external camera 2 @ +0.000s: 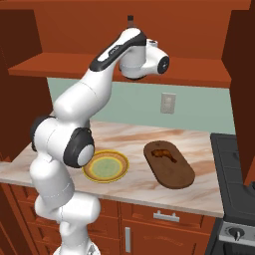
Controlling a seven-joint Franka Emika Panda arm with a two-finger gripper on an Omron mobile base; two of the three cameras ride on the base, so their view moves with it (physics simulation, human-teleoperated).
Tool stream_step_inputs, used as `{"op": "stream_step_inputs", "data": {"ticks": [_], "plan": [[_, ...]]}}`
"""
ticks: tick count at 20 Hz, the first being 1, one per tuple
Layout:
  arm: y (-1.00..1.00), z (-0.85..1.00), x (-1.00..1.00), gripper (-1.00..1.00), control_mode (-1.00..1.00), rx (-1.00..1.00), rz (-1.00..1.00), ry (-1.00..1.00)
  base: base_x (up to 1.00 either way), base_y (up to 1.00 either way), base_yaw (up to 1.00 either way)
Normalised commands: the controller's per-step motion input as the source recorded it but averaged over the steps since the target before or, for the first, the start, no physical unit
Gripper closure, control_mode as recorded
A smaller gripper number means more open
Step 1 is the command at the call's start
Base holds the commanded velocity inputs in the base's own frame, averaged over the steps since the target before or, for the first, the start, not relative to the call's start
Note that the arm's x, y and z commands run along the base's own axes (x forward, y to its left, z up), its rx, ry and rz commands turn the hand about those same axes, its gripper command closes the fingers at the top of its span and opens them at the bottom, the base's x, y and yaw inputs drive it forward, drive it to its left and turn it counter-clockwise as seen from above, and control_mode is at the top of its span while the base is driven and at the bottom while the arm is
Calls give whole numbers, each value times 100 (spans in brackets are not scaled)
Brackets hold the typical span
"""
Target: Pick the chicken drumstick from the plate and place it on the cutting board. Then pick the condiment bottle from the cabinet and place it next to the cutting board.
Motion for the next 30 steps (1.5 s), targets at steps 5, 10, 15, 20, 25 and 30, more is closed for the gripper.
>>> {"op": "stream_step_inputs", "data": {"ticks": [5,10,15,20,25,30], "plan": [[0,0,8,-100,-100,0,0,0,0,0,0],[0,0,7,-100,-100,0,0,0,0,0,0],[0,0,7,-100,-100,0,0,0,0,0,0],[0,0,10,-100,-100,0,0,0,0,0,0],[0,0,12,-100,-100,0,0,0,0,0,0],[0,0,1,100,-100,0,0,0,0,0,0]]}}
